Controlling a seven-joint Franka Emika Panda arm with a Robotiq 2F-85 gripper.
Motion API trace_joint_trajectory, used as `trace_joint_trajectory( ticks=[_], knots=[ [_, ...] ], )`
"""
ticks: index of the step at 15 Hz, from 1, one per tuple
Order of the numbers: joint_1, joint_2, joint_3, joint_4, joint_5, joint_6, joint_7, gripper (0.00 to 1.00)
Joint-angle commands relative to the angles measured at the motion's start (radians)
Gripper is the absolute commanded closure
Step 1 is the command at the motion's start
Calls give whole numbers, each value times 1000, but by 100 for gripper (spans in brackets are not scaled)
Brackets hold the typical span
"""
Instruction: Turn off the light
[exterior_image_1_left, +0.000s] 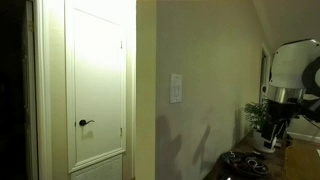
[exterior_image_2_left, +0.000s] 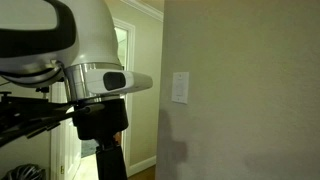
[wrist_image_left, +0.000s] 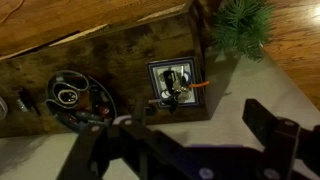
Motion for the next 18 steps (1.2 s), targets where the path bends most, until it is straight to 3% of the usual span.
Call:
trace_joint_trajectory(
  ticks=[1,7,18],
  knots=[
    [11,0,-10,2,-6,-4,4,0],
    [23,-1,-7,4,-2,0,-7,0],
    [195,63,-7,162,102,61,-147,0]
  ],
)
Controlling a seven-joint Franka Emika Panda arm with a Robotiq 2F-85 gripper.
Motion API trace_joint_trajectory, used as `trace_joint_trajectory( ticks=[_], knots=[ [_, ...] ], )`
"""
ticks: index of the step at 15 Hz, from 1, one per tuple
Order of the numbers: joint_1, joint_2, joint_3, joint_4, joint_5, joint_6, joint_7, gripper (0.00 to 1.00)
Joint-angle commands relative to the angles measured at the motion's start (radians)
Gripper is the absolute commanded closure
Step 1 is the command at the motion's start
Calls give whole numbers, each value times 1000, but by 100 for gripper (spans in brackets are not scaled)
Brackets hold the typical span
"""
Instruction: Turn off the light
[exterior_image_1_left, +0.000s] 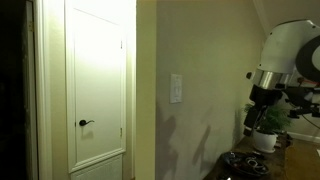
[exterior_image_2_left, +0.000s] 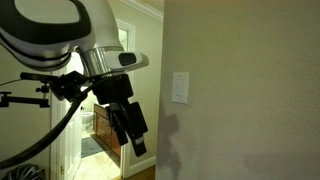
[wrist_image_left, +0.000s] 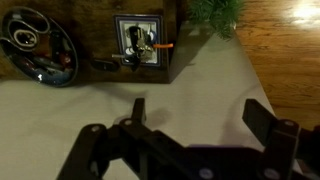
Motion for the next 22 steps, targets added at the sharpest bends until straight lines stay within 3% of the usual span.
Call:
trace_joint_trajectory(
  ticks=[1,3,4,6,15,19,22],
  knots=[
    [54,58,-15,82,61,38,-72,0],
    [74,84,-18,125,96,57,-96,5],
    [82,98,-19,148,115,66,-106,26],
    [97,126,-22,190,158,96,-123,31],
    [119,236,3,313,209,312,-113,91],
    [114,295,4,352,206,380,-105,100],
    [110,339,6,395,204,401,-98,96]
  ],
)
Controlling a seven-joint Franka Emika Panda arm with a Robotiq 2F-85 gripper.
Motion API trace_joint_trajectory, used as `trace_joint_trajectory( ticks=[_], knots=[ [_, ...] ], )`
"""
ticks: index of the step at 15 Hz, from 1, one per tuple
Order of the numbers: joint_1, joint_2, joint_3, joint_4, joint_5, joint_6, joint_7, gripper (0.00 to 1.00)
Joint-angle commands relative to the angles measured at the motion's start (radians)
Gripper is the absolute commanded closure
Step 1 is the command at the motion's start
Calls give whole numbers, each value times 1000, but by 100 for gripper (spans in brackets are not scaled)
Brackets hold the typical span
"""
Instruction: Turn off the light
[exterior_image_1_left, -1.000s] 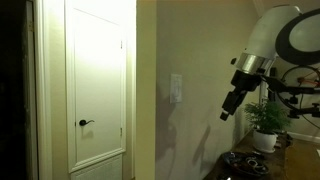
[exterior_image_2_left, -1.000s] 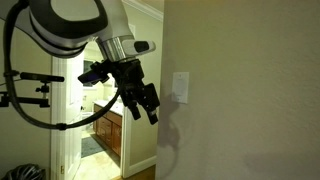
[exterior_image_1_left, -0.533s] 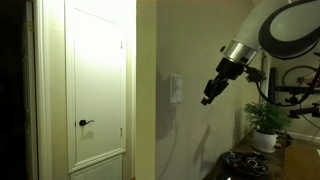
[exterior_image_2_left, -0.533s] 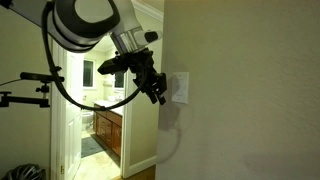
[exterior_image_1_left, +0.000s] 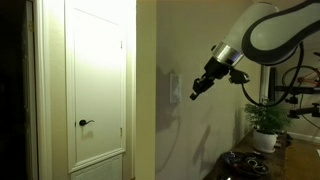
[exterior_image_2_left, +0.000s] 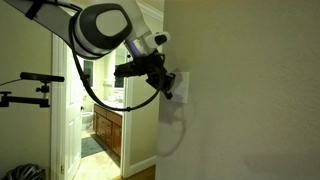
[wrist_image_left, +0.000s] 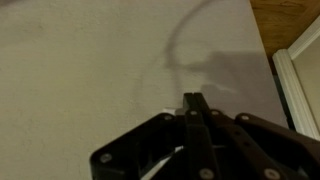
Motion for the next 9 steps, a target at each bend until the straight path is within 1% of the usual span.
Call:
trace_joint_trajectory(
  ticks=[1,4,5,7,9],
  knots=[
    [2,57,-2,62,15,38,4,96],
    [0,81,0,100,11,52,10,94],
    [-2,86,-1,110,8,58,9,97],
    [-4,96,-2,128,7,63,9,97],
    [-4,109,-6,146,16,65,8,95]
  ],
)
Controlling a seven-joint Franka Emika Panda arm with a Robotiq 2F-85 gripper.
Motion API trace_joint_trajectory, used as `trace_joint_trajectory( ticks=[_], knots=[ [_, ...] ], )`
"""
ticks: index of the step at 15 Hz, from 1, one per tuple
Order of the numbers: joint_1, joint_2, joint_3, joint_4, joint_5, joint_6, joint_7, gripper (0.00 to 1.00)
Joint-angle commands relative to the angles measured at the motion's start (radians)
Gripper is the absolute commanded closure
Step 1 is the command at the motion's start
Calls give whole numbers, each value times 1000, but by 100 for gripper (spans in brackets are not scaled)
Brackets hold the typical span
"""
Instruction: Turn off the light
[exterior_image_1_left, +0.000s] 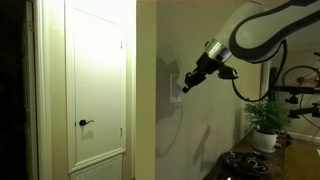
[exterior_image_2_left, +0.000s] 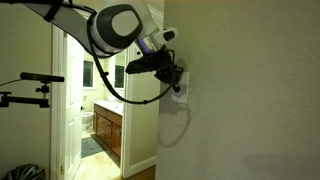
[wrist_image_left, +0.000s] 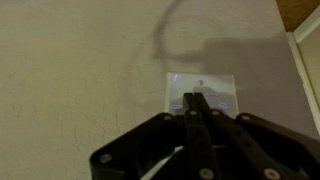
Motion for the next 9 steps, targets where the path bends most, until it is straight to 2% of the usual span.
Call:
trace_joint_trajectory(
  ticks=[1,9],
  knots=[
    [-4,33,-6,40,20,30,6,95],
    [-4,79,-8,84,46,19,14,96]
  ],
)
